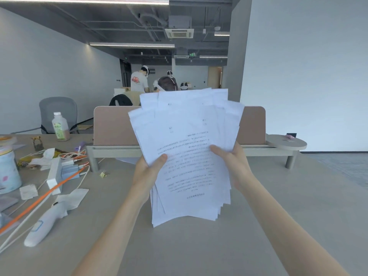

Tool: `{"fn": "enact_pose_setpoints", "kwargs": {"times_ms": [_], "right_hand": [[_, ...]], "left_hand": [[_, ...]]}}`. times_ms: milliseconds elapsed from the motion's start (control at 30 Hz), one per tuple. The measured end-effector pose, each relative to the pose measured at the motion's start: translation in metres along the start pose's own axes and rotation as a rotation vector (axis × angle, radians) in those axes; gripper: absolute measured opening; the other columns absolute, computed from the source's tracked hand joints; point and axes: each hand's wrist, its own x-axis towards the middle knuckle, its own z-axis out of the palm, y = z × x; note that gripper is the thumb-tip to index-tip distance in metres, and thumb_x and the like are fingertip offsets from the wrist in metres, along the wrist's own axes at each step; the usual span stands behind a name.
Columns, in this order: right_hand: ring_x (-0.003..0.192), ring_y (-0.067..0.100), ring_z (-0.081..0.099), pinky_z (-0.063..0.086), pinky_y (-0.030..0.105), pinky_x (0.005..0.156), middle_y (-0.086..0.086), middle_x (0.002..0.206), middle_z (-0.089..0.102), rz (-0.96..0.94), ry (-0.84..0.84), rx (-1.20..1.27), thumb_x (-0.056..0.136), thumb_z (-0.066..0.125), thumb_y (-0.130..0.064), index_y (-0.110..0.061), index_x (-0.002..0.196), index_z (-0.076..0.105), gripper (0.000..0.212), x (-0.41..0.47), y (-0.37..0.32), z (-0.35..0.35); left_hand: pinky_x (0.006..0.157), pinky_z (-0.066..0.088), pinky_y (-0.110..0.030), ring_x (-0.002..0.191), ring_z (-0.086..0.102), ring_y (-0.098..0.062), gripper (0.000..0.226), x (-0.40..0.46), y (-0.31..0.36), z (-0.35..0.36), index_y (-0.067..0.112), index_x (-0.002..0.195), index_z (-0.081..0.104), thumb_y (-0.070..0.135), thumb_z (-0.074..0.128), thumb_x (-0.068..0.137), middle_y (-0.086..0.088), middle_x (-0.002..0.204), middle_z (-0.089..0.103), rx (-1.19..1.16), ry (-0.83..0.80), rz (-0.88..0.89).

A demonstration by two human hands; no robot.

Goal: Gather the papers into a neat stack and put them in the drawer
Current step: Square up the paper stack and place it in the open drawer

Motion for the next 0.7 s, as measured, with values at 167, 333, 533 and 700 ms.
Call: {"fn": "enact_pose_setpoints", "kwargs": {"times_ms": [167, 333, 533, 700], "right_hand": [[0.103, 0.014, 0.075, 0.059, 0.039, 0.091, -0.005, 0.114, 0.077, -0.049, 0.004, -0.023, 0.088, 0.076, -0.024, -0.02, 0.126, 0.063, 0.04, 0.001, -0.006, 0.004], [0.105, 0.016, 0.074, 0.058, 0.041, 0.094, -0.004, 0.116, 0.077, -0.067, 0.021, -0.032, 0.085, 0.08, -0.03, -0.021, 0.125, 0.063, 0.044, 0.005, -0.008, 0.006], [0.108, 0.017, 0.072, 0.056, 0.05, 0.098, -0.007, 0.116, 0.075, -0.096, 0.068, -0.093, 0.071, 0.082, -0.048, -0.027, 0.117, 0.064, 0.054, 0.013, -0.025, 0.004], [0.099, 0.017, 0.069, 0.059, 0.04, 0.087, 0.0, 0.124, 0.068, -0.084, 0.121, -0.126, 0.073, 0.082, -0.051, -0.028, 0.109, 0.06, 0.048, 0.019, -0.034, 0.002]], "left_hand": [[0.078, 0.051, -0.021, 0.091, 0.071, 0.006, 0.018, 0.004, -0.001, 0.001, 0.031, 0.105, 0.071, 0.023, 0.072, 0.089, 0.02, 0.098, 0.077, 0.048, 0.021, -0.014], [0.078, 0.052, -0.024, 0.095, 0.072, -0.001, 0.023, 0.006, 0.001, 0.0, 0.028, 0.107, 0.071, 0.023, 0.075, 0.086, 0.016, 0.102, 0.077, 0.018, 0.025, -0.013], [0.076, 0.055, -0.025, 0.092, 0.074, -0.004, 0.024, 0.012, 0.009, 0.002, 0.024, 0.107, 0.072, 0.021, 0.077, 0.084, 0.013, 0.098, 0.079, 0.013, 0.026, -0.007], [0.067, 0.056, -0.023, 0.085, 0.076, -0.006, 0.018, 0.015, 0.015, 0.01, 0.024, 0.099, 0.073, 0.022, 0.079, 0.082, 0.013, 0.09, 0.079, 0.019, 0.006, -0.017]]}}
